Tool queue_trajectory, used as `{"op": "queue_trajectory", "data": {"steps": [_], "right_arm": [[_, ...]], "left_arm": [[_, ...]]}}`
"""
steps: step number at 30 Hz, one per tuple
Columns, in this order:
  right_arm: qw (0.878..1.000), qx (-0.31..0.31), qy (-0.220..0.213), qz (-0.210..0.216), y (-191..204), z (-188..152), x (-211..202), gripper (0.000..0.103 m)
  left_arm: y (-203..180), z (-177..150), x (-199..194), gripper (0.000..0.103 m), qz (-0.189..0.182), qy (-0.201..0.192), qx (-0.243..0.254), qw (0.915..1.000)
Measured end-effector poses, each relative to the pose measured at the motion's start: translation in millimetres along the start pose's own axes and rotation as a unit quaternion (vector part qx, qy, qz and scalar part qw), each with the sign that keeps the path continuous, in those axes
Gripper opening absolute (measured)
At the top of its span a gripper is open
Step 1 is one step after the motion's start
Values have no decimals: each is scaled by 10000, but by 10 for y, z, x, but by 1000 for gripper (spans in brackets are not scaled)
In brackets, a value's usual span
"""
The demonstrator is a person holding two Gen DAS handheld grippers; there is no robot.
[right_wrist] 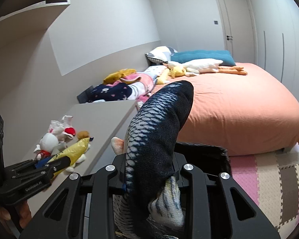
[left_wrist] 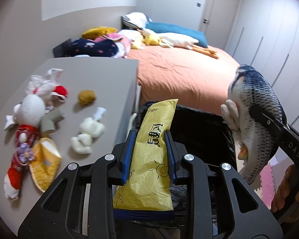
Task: Organize soft objects
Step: 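Carry fish and yellow packet to the black bin and release both, then move both open grippers back over the desk toward the toys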
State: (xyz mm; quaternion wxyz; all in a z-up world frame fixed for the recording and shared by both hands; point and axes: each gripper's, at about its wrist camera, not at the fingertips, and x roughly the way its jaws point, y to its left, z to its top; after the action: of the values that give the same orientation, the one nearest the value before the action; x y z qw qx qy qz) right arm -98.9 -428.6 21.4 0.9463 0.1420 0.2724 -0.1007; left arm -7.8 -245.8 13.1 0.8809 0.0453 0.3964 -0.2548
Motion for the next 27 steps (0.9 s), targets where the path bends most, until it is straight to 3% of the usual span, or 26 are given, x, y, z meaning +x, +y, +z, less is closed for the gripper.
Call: {"op": "queue_trajectory", "data": {"steps": [2, 3, 4, 5, 6, 11, 18, 27], "right_arm": [[10000, 34, 44, -67, -59, -4, 13, 39], [9999, 8, 79, -112, -81, -9, 30, 50], [9998, 37, 54, -169, -109, -11, 29, 56], [9997, 96, -15, -228, -139, -14, 13, 67], [9993, 182, -106, -301, -173, -14, -9, 73], [9976, 468, -265, -428, -306, 4, -67, 75], [9978, 484, -218, -391, -307, 4, -20, 75], [9988, 389, -47, -277, -165, -45, 102, 75]], "left_arm": [[-117, -22, 82, 29, -66, 79, 75, 9999], [-146, -29, 112, 35, -96, 86, 93, 9999], [-195, -46, 157, 46, -160, 121, 120, 9997], [-243, -67, 207, 85, -239, 164, 154, 9995], [-284, -95, 244, 97, -293, 99, 189, 9993], [-441, -184, 391, 97, 46, 38, 494, 9988], [-358, -182, 449, 97, -22, 169, 297, 9994], [-109, -225, 355, 97, 264, 134, 154, 9994]]}}
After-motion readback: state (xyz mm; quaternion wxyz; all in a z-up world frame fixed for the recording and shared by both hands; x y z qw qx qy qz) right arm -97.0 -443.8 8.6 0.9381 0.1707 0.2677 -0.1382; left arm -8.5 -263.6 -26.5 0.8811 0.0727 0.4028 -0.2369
